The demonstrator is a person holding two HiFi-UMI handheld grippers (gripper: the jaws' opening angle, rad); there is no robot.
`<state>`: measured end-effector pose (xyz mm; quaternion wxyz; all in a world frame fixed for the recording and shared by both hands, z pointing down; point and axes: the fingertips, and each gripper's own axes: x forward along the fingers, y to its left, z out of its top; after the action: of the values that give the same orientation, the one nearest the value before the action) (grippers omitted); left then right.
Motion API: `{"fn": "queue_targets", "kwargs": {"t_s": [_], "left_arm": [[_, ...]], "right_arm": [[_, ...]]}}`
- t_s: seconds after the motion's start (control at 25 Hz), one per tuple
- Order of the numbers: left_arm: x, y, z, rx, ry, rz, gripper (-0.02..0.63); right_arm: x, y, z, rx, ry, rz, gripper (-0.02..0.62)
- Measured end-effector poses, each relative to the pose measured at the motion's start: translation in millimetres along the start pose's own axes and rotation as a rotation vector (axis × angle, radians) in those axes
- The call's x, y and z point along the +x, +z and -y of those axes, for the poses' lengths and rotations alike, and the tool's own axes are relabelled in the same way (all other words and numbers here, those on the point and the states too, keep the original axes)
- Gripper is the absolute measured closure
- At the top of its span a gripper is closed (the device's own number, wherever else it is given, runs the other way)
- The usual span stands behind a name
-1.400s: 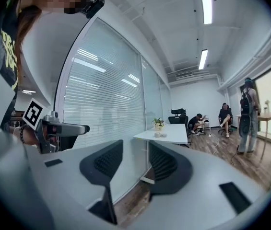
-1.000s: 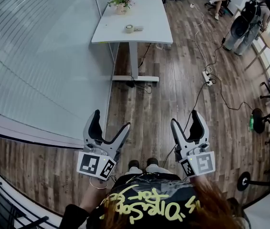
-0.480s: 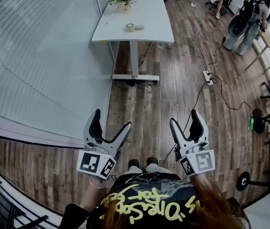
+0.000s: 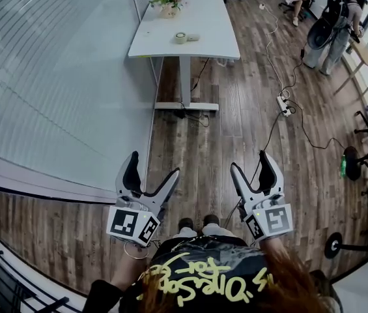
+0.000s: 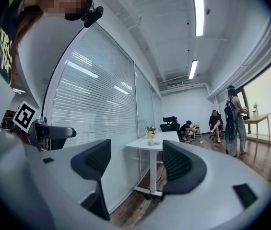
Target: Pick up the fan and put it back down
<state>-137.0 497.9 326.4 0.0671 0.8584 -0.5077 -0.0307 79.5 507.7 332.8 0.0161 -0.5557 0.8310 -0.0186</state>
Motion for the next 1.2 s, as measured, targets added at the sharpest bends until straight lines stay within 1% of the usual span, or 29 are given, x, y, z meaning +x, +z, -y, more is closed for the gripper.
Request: {"fn": "queue_targets", "kwargs": {"t_s": [0.16, 0.4, 0.56, 0.76, 1.04, 1.2], "left_arm": [[-12, 0, -14, -0.011, -0.019, -0.001, 0.146], [-22, -4, -34, 0.002, -0.069, -0.021, 0.146], [-17, -9, -35, 0.012, -0.112, -0.040, 0.146], [-7, -8, -36, 0.008, -0.135, -0.038, 0.146], [0, -10, -47, 0.013, -0.121, -0.042, 0.146], [13, -15, -54, 0.013, -0.108, -0.049, 0.146]], "right_arm": [[3, -4, -19, -0.001, -0.018, -0.008, 0.279], [0, -11, -42, 0.001, -0.064, -0.009, 0.279], [-5, -17, -41, 0.008, -0.104, -0.028, 0.279], [-4, -23, -33, -0.026, -0.144, -0.053, 0.279], [15, -26, -31, -0.048, -0.141, -0.052, 0.279], [31, -32, -24, -0.056, -0.133, -0.060, 0.279]]}}
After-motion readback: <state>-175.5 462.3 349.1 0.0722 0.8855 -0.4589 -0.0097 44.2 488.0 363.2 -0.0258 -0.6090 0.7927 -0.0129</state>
